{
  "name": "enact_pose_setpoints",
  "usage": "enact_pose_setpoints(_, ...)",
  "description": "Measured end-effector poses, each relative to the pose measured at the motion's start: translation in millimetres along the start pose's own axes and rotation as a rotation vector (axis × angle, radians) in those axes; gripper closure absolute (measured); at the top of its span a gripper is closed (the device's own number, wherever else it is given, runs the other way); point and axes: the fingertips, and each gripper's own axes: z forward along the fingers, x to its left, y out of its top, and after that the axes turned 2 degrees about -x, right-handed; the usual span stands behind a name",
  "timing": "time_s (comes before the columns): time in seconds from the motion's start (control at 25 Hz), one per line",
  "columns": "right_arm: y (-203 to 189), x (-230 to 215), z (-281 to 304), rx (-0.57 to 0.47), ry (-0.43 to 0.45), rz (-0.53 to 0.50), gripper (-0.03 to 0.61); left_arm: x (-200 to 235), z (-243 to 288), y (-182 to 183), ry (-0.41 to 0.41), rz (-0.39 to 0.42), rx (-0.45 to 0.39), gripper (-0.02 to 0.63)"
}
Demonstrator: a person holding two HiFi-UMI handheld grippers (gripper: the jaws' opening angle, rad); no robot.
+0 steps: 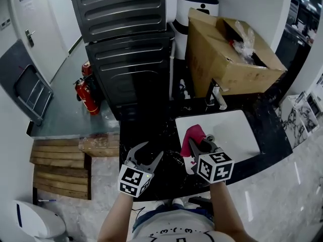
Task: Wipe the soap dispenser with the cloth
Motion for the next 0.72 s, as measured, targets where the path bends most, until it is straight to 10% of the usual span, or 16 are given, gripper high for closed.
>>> enact_pose_setpoints(0.2, -1.9, 1.9, 0.3, 0.008, 0.006, -0.005, 0.528, -2.9, 3.4, 1.3, -0.053, -0.011, 0.019, 0.518)
enact_pose_setpoints(0.56, 14.6, 14.2, -2.4, -0.017, 0.050, -0.032, 0.528, 83.8, -28.1, 29.4, 0.093, -0.994, -0.405, 0.522)
enact_pose_setpoints(0.72, 22.4, 25.9, -1.0, -0.035, 0.081, -0.045, 0.528, 93.8, -35.0, 49.1, 0.053, -1.229, -0.606, 0.522)
